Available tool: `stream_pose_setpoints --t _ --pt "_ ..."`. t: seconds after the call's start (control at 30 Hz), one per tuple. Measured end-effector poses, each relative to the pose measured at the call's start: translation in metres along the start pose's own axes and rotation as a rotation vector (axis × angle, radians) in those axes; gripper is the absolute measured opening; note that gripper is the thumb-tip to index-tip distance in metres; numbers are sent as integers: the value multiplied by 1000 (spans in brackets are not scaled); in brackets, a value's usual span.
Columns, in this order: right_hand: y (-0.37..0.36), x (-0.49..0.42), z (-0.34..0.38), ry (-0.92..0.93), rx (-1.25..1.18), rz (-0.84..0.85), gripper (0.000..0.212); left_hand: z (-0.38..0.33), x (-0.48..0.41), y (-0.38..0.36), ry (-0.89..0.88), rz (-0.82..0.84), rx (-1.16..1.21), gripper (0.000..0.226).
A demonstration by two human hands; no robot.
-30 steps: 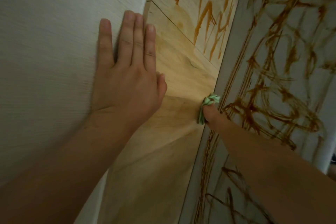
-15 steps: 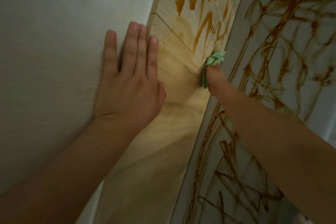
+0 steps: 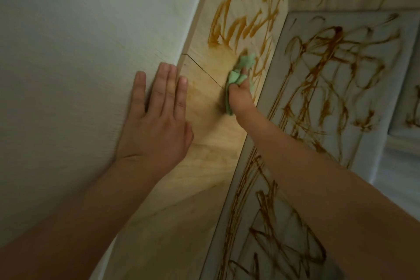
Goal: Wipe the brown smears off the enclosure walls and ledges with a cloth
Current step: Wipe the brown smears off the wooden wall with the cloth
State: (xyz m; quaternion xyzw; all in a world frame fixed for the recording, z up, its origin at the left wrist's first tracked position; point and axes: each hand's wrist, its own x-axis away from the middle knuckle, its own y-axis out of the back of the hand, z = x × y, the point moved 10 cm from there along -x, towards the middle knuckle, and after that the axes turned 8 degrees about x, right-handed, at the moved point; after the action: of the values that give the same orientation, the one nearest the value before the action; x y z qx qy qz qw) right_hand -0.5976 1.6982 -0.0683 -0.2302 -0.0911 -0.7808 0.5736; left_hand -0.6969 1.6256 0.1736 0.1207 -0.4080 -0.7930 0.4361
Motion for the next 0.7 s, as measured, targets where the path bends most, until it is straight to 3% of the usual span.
stream_pose_setpoints --t 0.07,0.23,0.3,0.37,0.5,0.53,0.63,0.7 --pt "1 2 -6 -116 -12 -2 70 -1 0 0 -6 -3 2 81" --pt "-26 63 103 494 207 55 78 1 0 2 2 -32 15 80" --pt "-15 55 135 587 259 20 79 2 1 2 0 -40 26 79" --pt "2 24 137 478 255 -25 78 2 2 2 -1 -51 27 78" --pt "16 9 98 -20 75 -30 60 1 3 2 -3 -55 17 77" --pt "10 23 101 -15 118 -38 58 1 3 3 -3 -56 16 78" --pt "-8 63 142 301 192 -51 62 3 4 3 0 -75 23 78" --pt "-10 60 164 419 223 -29 70 3 4 2 -2 -77 55 79"
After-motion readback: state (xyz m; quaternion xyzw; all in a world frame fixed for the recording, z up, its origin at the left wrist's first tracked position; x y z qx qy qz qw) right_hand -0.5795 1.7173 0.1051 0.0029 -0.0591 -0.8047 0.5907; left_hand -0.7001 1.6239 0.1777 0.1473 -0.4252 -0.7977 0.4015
